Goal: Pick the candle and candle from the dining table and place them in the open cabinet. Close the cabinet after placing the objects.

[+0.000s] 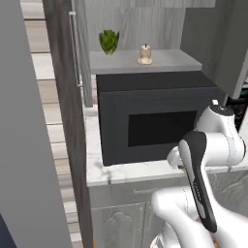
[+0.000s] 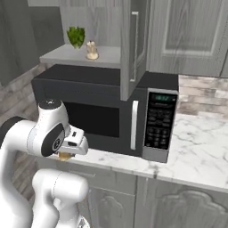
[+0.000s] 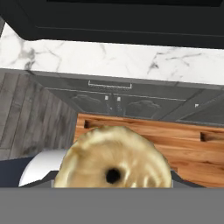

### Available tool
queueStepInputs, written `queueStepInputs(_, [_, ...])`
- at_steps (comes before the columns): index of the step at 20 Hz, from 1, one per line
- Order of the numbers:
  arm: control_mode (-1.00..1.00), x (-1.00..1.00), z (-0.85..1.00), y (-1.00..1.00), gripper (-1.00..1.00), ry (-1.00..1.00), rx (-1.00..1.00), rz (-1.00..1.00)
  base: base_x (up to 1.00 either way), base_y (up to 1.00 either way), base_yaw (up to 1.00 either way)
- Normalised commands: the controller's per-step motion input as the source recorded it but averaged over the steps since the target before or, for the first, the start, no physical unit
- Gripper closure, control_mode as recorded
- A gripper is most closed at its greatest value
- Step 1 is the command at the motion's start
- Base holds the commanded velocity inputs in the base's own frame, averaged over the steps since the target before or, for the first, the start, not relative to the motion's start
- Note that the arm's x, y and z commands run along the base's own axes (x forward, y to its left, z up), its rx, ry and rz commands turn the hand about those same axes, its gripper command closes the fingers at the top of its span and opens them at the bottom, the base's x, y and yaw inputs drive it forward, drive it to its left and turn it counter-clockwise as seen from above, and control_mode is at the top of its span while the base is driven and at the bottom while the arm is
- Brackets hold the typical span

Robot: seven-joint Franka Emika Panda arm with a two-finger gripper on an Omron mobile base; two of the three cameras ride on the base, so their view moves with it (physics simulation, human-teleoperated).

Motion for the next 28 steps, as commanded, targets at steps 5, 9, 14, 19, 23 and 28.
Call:
queueStepInputs(5, [1.0, 0.0, 0.0, 0.0, 1.0, 0.0, 0.0, 0.0, 0.33, 0.28, 0.0])
queueStepInputs(9, [1.0, 0.0, 0.0, 0.0, 1.0, 0.0, 0.0, 0.0, 0.34, 0.09, 0.0])
queueStepInputs(14, [1.0, 0.0, 0.0, 0.0, 1.0, 0.0, 0.0, 0.0, 0.39, 0.14, 0.0])
queueStepInputs(19, [1.0, 0.0, 0.0, 0.0, 1.0, 0.0, 0.0, 0.0, 0.33, 0.18, 0.0])
queueStepInputs(23, [1.0, 0.0, 0.0, 0.0, 1.0, 0.0, 0.0, 0.0, 0.26, 0.15, 0.0])
queueStepInputs(28, [1.0, 0.0, 0.0, 0.0, 1.0, 0.0, 0.0, 0.0, 0.16, 0.05, 0.0])
